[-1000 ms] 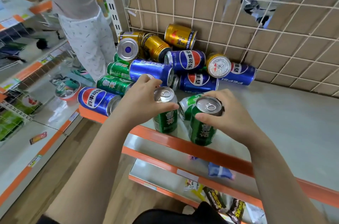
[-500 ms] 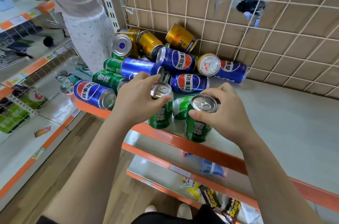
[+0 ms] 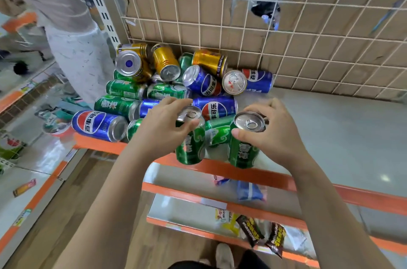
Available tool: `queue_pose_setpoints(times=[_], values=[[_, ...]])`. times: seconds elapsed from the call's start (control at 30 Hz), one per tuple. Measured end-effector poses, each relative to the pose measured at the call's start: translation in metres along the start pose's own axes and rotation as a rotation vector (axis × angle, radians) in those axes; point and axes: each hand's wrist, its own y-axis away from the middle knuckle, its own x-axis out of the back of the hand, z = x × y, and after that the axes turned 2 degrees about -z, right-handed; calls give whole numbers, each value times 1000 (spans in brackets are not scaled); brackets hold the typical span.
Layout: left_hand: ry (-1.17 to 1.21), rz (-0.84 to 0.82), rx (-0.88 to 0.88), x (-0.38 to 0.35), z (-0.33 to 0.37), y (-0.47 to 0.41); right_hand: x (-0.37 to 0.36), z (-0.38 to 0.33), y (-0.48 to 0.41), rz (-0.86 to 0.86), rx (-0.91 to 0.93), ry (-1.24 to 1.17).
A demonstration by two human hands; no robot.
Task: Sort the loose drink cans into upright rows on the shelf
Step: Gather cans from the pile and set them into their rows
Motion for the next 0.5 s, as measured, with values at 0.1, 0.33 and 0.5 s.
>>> queue_pose_setpoints(times=[0.1, 0.33, 0.5], values=[[40, -19, -19, 0, -3, 1, -1, -3, 4, 33, -28, -48], [72, -46, -86, 0, 1, 2, 2, -7, 20, 60, -49, -65], [28, -59, -128, 3, 14, 7, 11, -5, 32, 82, -77, -63]])
